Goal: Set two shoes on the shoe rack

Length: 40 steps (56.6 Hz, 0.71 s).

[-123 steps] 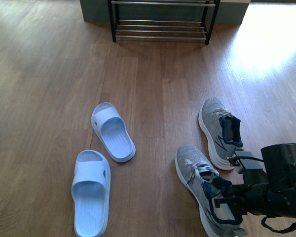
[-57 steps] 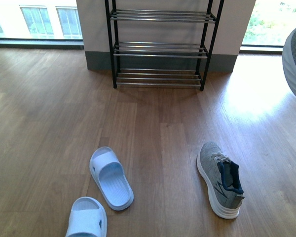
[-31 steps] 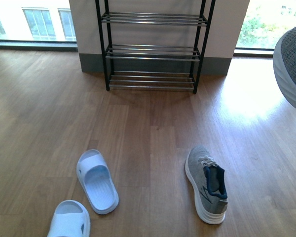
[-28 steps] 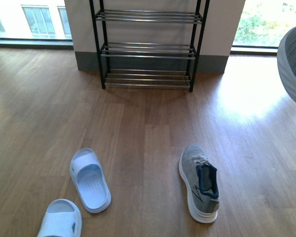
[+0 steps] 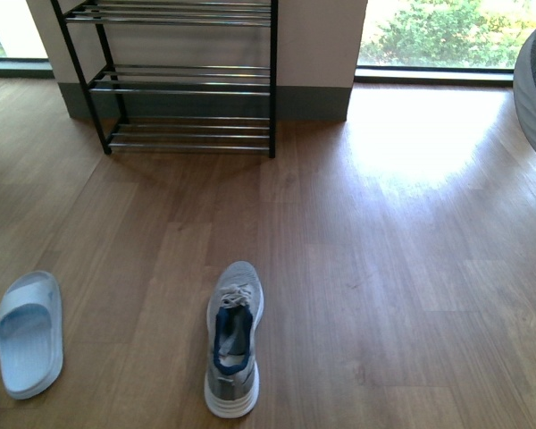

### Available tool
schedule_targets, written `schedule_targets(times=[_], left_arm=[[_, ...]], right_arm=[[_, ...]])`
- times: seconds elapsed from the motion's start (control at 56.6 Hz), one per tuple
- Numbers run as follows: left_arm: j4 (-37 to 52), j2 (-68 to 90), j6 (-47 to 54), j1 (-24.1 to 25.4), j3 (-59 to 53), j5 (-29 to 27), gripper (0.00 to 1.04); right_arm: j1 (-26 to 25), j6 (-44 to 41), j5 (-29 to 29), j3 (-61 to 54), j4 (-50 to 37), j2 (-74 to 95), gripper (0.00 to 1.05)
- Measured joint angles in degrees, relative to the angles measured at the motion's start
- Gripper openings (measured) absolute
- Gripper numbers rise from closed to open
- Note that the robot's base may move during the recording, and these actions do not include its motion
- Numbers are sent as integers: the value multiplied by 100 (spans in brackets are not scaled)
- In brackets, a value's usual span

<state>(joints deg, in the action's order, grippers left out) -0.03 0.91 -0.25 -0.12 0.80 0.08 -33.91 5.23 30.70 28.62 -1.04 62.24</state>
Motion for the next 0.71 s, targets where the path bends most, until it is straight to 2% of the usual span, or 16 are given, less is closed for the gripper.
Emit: schedule_targets(times=[0.654,0.707], left_arm=[[2,0,0,-2,0,-7,95],[-402,190,-275,-144,142,-516,95]], right_arm=[[-22,13,-22,0,2,17,1],[-22,13,-22,0,2,17,1]])
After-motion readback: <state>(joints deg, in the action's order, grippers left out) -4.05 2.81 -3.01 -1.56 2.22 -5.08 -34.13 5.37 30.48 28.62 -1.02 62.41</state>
